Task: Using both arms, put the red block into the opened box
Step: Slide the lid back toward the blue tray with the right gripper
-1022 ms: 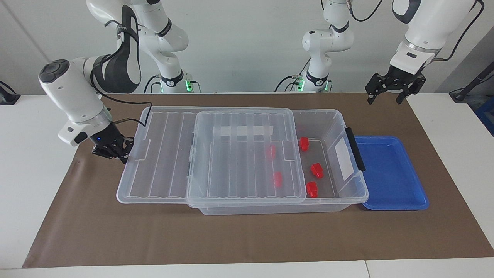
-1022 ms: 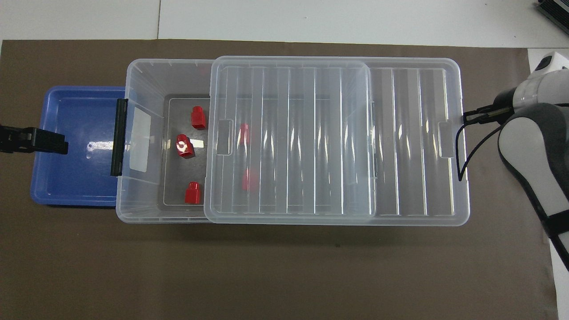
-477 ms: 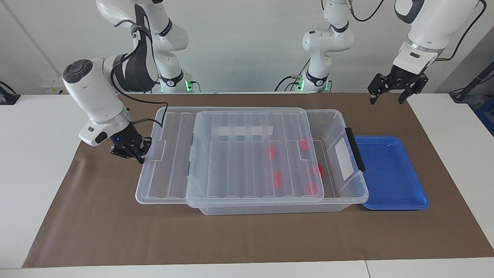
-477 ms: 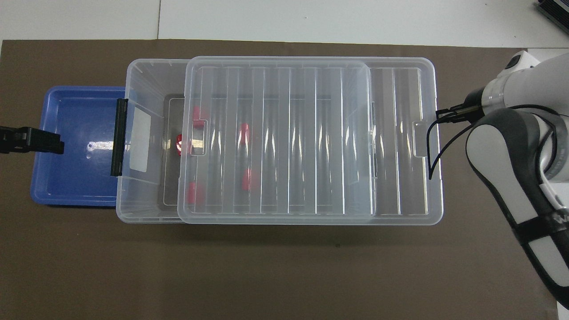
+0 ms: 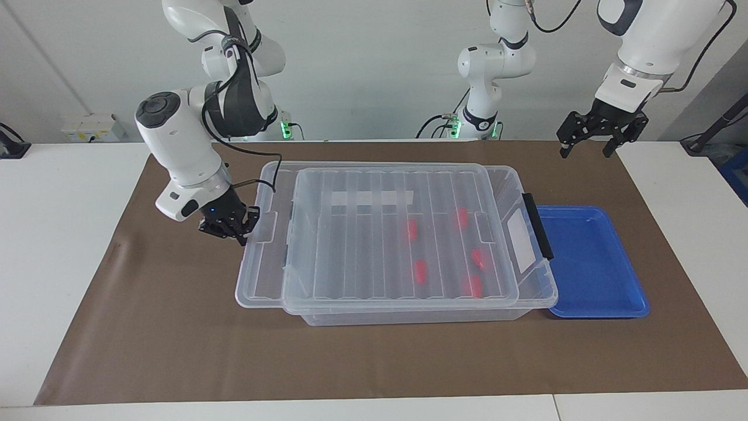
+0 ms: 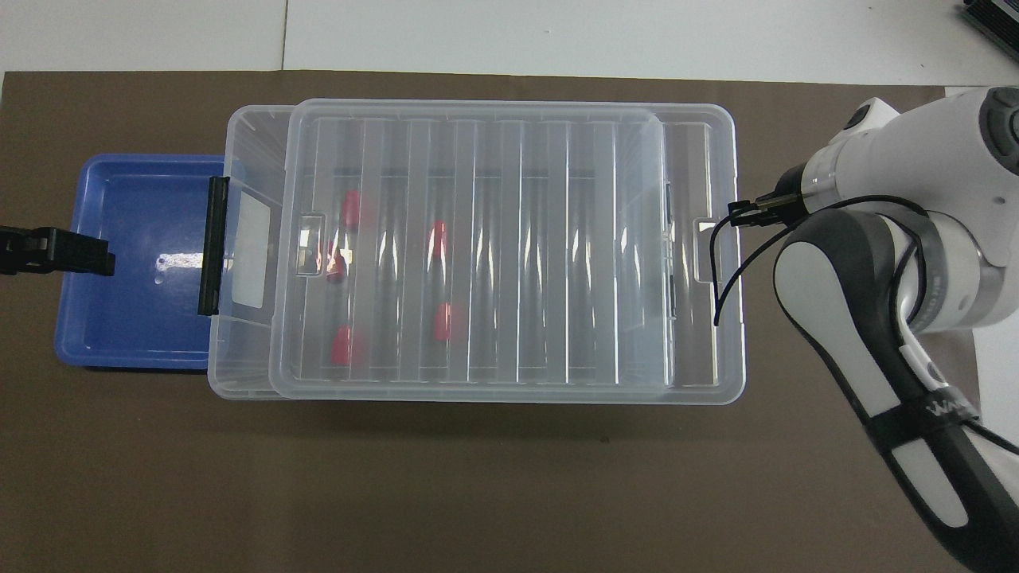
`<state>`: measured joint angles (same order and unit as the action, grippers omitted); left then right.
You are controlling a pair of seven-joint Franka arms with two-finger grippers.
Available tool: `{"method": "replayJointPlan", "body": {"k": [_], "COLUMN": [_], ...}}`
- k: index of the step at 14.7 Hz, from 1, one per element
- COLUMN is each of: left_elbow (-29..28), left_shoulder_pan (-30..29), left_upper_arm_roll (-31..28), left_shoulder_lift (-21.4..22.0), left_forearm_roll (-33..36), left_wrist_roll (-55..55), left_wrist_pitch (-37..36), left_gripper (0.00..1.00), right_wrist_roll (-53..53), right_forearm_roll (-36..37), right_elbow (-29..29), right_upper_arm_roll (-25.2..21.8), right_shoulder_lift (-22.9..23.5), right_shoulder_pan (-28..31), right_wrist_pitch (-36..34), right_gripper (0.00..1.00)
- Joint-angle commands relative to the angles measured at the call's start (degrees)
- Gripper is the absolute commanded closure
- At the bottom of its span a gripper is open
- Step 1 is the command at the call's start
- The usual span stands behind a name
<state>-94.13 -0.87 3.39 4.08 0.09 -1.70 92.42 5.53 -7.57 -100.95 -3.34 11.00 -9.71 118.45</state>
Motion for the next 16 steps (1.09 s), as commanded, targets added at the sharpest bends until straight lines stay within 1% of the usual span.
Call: {"method": "replayJointPlan", "body": {"k": [1,8,13,14,16], "left_elbow": [-0.6,-0.6,-0.6,-0.6,-0.6], "left_shoulder_pan": [-0.4,-0.5,-0.5,-0.5,-0.5], "left_upper_arm_roll": [0.0,-0.1,-0.1,-0.1,-0.1], "left_shoulder_lift": [0.7,0.7,0.6,0.7,0.7], "left_forearm_roll": [-0.9,-0.9,-0.9,-0.9,-0.9], "left_wrist_roll": [-0.4,-0.5,-0.5,-0.5,-0.5], "left_wrist_pitch": [-0.5,-0.5,-0.5,-0.5,-0.5], "left_gripper": [0.0,0.0,0.0,0.0,0.0], "right_wrist_roll": [-2.3,-4.1,-4.3,-4.1,-3.6], "right_forearm_roll": [-1.3,-1.4,-1.4,-1.7,-5.1], "right_elbow": [-0.8,-1.3,-1.9,-2.1,-2.3], "right_upper_arm_roll": [0.0,0.1,0.2,0.5,0.5], "right_shoulder_lift": [0.1,-0.2,-0.5,-0.5,-0.6], "right_shoulder_pan": [-1.4,-4.0,-4.3,-4.3,-4.3], "right_wrist_pitch": [1.5,1.4,1.4,1.4,1.4], "right_gripper": [1.0,1.0,1.0,1.0,1.0]}}
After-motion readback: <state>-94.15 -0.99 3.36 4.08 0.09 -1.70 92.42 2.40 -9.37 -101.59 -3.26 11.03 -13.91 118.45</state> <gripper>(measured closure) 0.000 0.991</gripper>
